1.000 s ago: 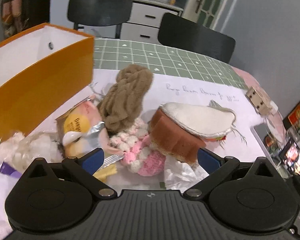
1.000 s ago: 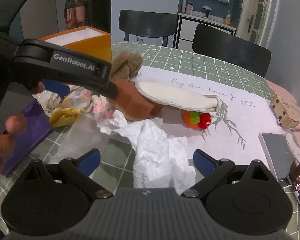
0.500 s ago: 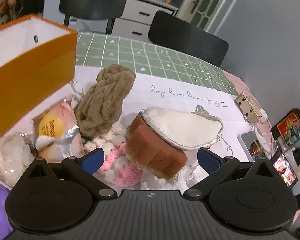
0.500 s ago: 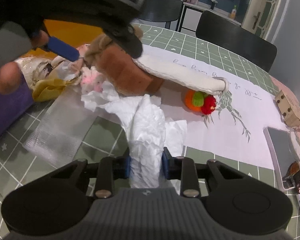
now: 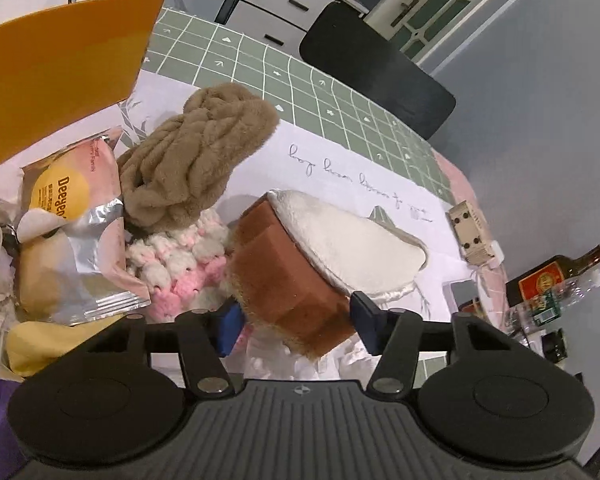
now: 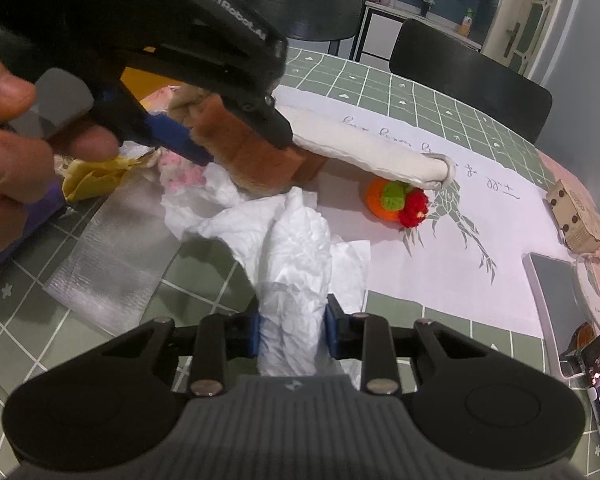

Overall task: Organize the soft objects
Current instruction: 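Grasp the brown sponge with the left tool while the right tool grasps white tissue, then carry the sponge and tissue over the orange box with both tools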

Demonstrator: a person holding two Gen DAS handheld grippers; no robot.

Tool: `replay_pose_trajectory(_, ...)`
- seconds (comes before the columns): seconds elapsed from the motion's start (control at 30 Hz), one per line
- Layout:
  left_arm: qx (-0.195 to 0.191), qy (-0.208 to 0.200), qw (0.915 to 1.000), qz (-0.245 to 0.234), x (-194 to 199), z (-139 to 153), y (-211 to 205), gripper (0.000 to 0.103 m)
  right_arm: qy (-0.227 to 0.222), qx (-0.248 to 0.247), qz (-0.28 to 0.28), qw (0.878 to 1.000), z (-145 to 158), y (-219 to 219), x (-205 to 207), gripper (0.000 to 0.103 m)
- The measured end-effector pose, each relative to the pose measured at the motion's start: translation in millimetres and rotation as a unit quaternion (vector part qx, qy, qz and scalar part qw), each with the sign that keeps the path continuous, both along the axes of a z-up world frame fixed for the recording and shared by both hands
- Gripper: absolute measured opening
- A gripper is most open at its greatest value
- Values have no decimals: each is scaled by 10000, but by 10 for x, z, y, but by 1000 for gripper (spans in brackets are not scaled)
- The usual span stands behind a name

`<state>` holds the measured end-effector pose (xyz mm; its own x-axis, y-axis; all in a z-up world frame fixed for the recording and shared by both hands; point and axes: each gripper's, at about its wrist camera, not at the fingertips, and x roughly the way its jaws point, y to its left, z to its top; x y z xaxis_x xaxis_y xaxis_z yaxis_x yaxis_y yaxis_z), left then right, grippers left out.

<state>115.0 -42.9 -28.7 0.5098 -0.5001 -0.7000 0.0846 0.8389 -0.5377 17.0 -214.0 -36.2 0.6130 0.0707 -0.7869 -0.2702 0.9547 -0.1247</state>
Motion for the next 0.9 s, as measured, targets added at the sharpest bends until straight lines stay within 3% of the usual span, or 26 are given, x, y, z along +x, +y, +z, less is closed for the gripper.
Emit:
replay_pose_trajectory(0.23, -111, -8, 9999, -61, -66, 14, 58, 53, 141, 4, -14, 9999, -27, -10, 27, 27)
replay_pose_trajectory(0.47, -333, -501, 9978, -279, -260, 201, 223, 45, -2, -16, 119, 9999, 78, 14, -38, 11)
replay_pose_trajectory(0.73, -27, -1262, 9911, -426, -528, 549, 419, 42, -413, 295, 80, 9987, 386, -58, -135, 10)
replay_pose_trajectory(0.9, -178, -1353, 9886, -633, -641, 665, 554, 40, -497, 333, 66, 9982, 448, -33, -174, 10)
